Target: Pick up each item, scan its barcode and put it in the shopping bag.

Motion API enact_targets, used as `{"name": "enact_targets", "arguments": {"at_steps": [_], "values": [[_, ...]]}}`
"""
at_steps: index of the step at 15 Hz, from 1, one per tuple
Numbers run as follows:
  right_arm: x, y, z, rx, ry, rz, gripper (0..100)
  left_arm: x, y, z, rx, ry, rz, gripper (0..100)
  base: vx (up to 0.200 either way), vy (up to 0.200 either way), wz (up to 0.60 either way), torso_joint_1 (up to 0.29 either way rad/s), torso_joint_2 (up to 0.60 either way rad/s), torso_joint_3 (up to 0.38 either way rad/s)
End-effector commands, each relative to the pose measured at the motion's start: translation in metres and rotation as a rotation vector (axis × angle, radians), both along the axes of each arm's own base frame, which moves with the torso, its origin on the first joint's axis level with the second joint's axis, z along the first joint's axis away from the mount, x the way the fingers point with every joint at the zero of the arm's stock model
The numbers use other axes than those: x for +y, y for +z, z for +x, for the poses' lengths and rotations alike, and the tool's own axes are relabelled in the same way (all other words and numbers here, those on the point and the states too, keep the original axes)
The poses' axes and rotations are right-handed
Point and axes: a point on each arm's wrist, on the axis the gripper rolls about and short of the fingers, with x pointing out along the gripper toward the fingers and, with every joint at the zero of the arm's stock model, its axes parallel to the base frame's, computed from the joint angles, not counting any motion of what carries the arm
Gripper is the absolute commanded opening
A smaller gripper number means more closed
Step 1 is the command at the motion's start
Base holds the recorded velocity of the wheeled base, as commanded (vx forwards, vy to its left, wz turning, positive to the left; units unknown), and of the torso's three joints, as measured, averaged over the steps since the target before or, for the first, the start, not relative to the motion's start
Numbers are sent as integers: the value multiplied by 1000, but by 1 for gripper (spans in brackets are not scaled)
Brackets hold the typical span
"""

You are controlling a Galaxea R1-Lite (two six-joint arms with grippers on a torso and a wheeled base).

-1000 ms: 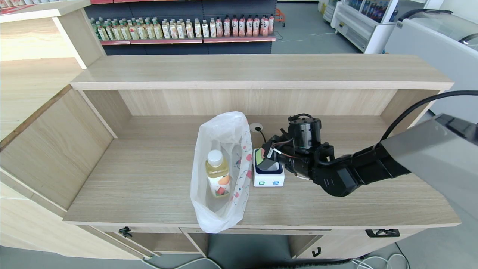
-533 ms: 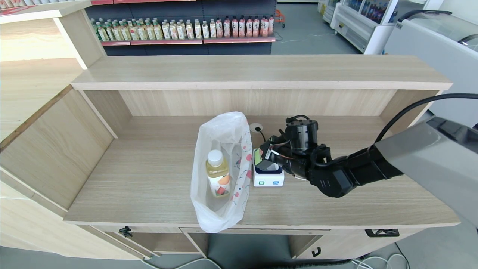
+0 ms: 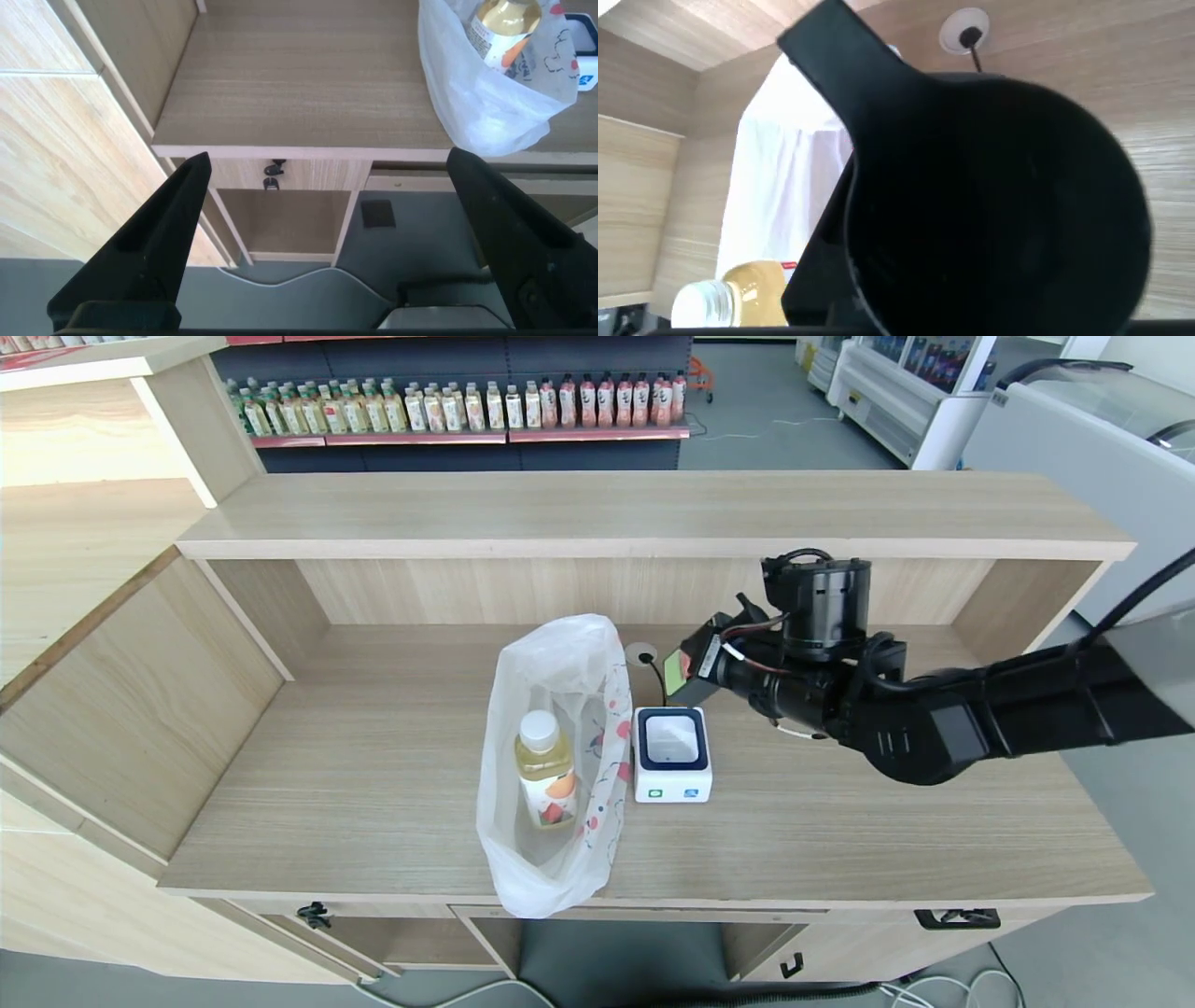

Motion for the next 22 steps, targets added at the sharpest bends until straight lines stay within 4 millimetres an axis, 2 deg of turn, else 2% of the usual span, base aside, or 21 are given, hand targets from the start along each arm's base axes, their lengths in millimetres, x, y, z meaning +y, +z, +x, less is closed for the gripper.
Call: {"name": "enact_targets", "arguments": {"at_steps": [1, 3, 5, 12, 14, 16, 19, 22], "values": [[-22, 24, -36, -71, -37, -132, 0, 0, 0, 0, 0, 0, 0, 100, 0, 0, 0, 0, 0, 0], [-34, 15, -53, -102, -49, -306, 0, 0, 0, 0, 0, 0, 0, 100, 0, 0, 0, 0, 0, 0], [-38, 5, -58, -130, -34, -426, 0, 0, 0, 0, 0, 0, -1, 100, 0, 0, 0, 0, 0, 0], [-36, 1, -55, -133, -30, -441, 0, 0, 0, 0, 0, 0, -6, 100, 0, 171, 0, -1, -1, 2], [-28, 6, -47, -167, -37, -340, 0, 0, 0, 0, 0, 0, -6, 100, 0, 200, 0, 19, 10, -5], [-20, 6, -34, -175, -40, -312, 0, 0, 0, 0, 0, 0, -4, 100, 0, 100, 0, 1, 1, 4], [-11, 0, -9, -183, -26, -300, 0, 0, 0, 0, 0, 0, -4, 100, 0, 0, 0, 0, 0, 0], [7, -18, 22, -181, 35, -264, 0, 0, 0, 0, 0, 0, -4, 100, 0, 0, 0, 0, 0, 0]]}}
